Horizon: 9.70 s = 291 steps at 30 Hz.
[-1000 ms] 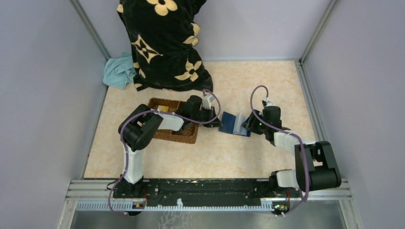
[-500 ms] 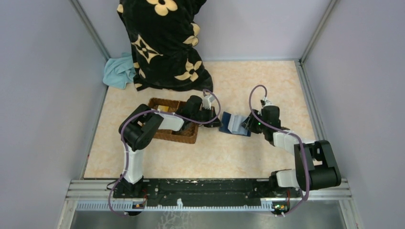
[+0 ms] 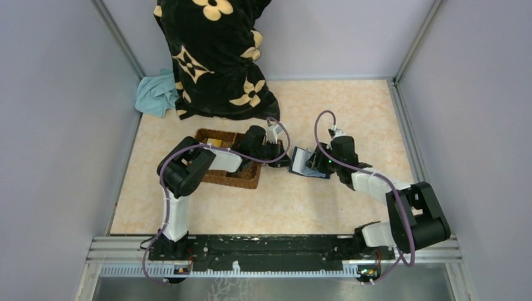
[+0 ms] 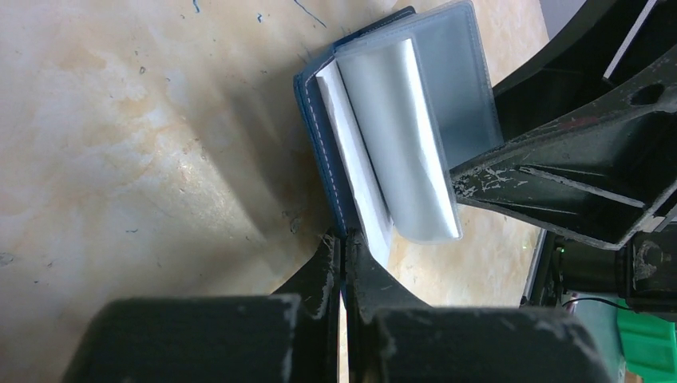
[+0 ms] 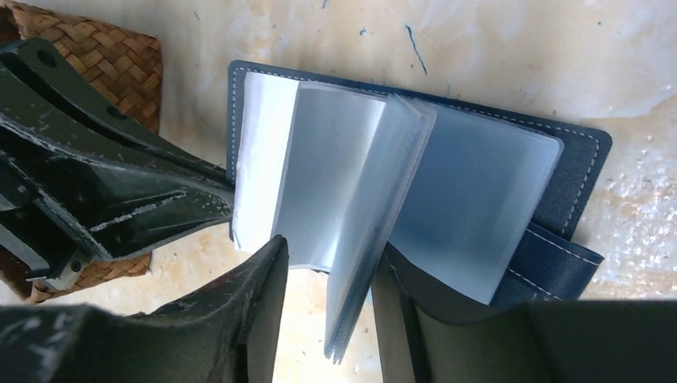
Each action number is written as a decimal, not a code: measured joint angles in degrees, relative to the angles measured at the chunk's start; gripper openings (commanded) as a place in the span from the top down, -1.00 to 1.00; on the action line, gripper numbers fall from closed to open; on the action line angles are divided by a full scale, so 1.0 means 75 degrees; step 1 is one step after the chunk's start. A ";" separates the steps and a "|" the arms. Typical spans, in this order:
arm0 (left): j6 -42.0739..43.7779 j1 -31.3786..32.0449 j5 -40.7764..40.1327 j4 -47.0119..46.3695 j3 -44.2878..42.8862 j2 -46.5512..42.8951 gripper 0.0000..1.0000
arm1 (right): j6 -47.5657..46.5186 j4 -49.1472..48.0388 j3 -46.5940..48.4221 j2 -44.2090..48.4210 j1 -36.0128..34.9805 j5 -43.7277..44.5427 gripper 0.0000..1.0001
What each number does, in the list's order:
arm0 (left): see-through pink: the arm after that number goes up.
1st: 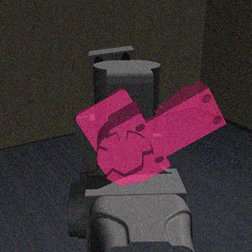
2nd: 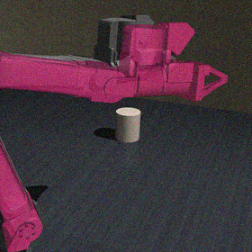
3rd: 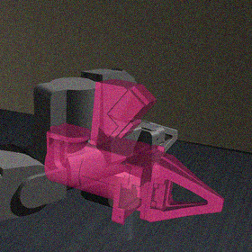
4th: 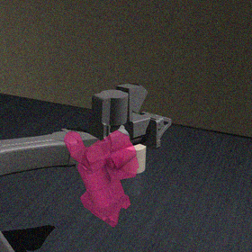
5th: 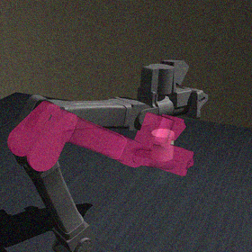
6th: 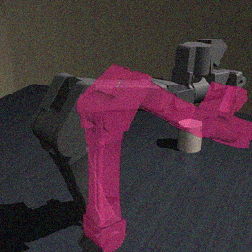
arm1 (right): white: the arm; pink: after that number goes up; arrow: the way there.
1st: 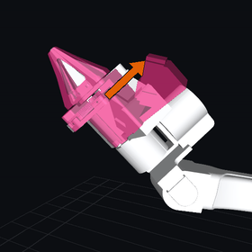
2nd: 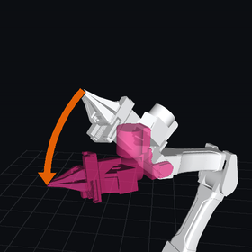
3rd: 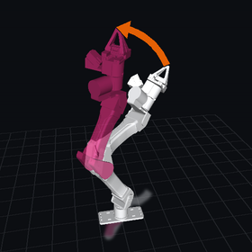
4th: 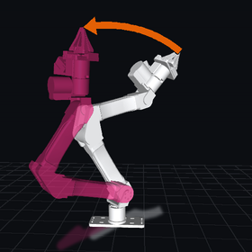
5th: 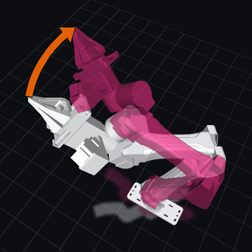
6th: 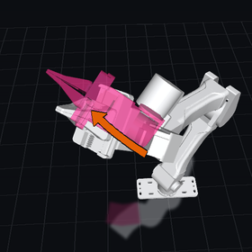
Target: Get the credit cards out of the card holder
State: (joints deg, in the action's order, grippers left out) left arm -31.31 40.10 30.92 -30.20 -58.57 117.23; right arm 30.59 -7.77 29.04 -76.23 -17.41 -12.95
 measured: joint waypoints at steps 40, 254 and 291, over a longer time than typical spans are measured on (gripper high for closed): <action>0.0061 0.0044 -0.0017 -0.0274 0.0370 -0.0207 0.88 | -0.0102 -0.0242 0.0484 -0.0799 -0.0326 0.0268 -0.42; 0.0699 0.0271 -0.2052 0.2087 0.0274 -0.1335 -0.36 | -0.0606 0.0484 0.0329 -0.0318 -0.0463 0.1180 0.24; 0.0699 0.0318 -0.4406 0.4479 -0.0752 -0.1781 0.96 | -0.0128 -0.0504 0.0694 -0.1355 -0.0154 0.1515 0.44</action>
State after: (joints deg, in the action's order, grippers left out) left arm -26.06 42.48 -2.13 3.40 -64.20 103.88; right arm 29.63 -11.55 34.24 -86.39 -18.57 -1.58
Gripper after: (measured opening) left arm 0.380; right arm 0.282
